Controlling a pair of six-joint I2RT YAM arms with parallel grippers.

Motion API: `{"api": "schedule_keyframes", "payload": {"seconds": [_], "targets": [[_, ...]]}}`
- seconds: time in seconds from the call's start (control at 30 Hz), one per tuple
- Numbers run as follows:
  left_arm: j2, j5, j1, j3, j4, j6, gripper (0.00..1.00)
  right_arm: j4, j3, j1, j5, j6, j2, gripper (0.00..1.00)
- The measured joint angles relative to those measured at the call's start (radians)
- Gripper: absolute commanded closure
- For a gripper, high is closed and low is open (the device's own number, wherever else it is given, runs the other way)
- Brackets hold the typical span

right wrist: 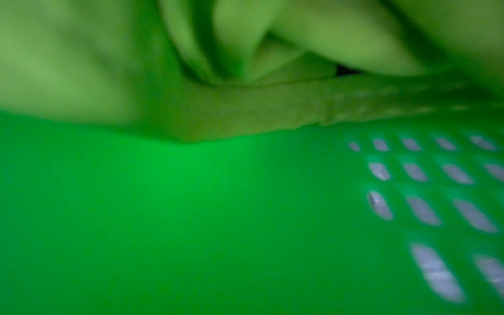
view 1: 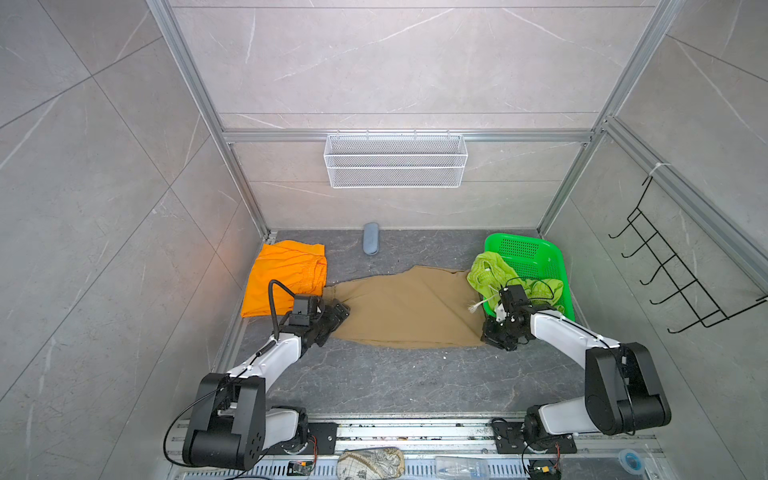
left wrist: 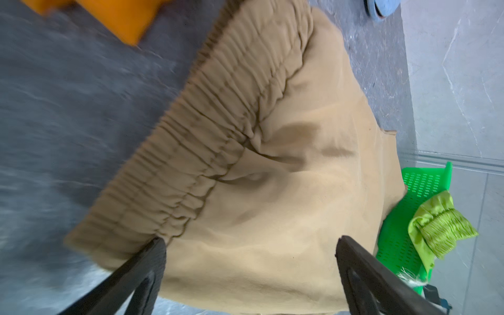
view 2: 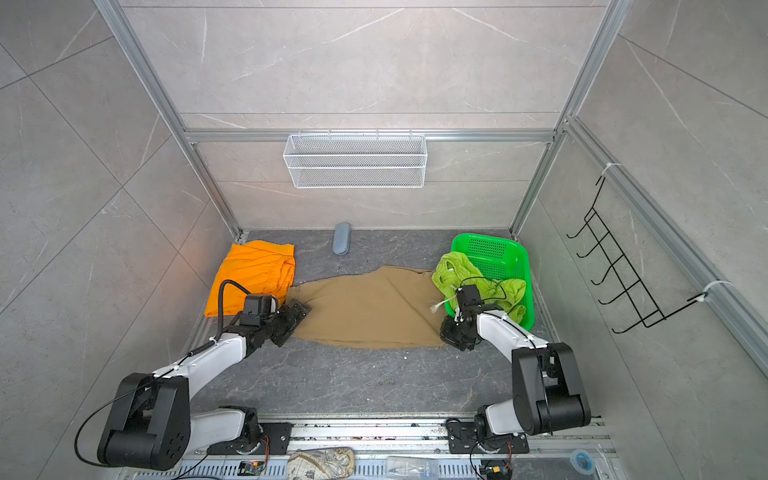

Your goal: Fold and stack the shorts

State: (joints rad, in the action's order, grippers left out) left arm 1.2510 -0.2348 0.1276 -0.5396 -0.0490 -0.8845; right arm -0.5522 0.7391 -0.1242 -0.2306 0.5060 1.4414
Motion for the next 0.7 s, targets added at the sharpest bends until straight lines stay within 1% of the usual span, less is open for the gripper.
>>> {"api": "schedule_keyframes", "payload": {"seconds": [0.03,0.07,0.2,0.33,0.4,0.43,0.53,0.63,0.7], "targets": [[-0.010,0.002,-0.003,0.004,-0.006,0.003,0.00,-0.005,0.002,0.000,0.004,-0.002,-0.002,0.60],[-0.025,0.006,-0.007,0.011,-0.018,0.008,0.00,-0.017,0.004,0.000,0.010,-0.001,-0.006,0.54],[-0.083,0.026,-0.016,0.023,-0.075,0.027,0.00,-0.083,0.032,0.000,0.027,-0.002,-0.059,0.26],[-0.160,0.050,-0.016,-0.001,-0.117,0.062,0.00,-0.112,0.085,-0.005,0.016,-0.001,-0.107,0.13],[-0.189,0.067,-0.015,-0.046,-0.135,0.083,0.00,-0.107,0.109,-0.021,0.003,0.019,-0.113,0.03],[-0.196,0.074,-0.013,-0.071,-0.138,0.092,0.00,-0.105,0.114,-0.034,0.001,0.026,-0.114,0.01],[-0.193,0.082,0.006,-0.145,-0.128,0.113,0.00,-0.100,0.130,-0.098,-0.011,0.057,-0.114,0.01],[-0.150,0.099,0.068,-0.185,-0.093,0.138,0.00,-0.090,0.166,-0.172,-0.021,0.094,-0.103,0.01],[-0.085,0.116,0.127,-0.194,-0.070,0.159,0.00,-0.077,0.207,-0.203,-0.020,0.108,-0.074,0.01]]}}
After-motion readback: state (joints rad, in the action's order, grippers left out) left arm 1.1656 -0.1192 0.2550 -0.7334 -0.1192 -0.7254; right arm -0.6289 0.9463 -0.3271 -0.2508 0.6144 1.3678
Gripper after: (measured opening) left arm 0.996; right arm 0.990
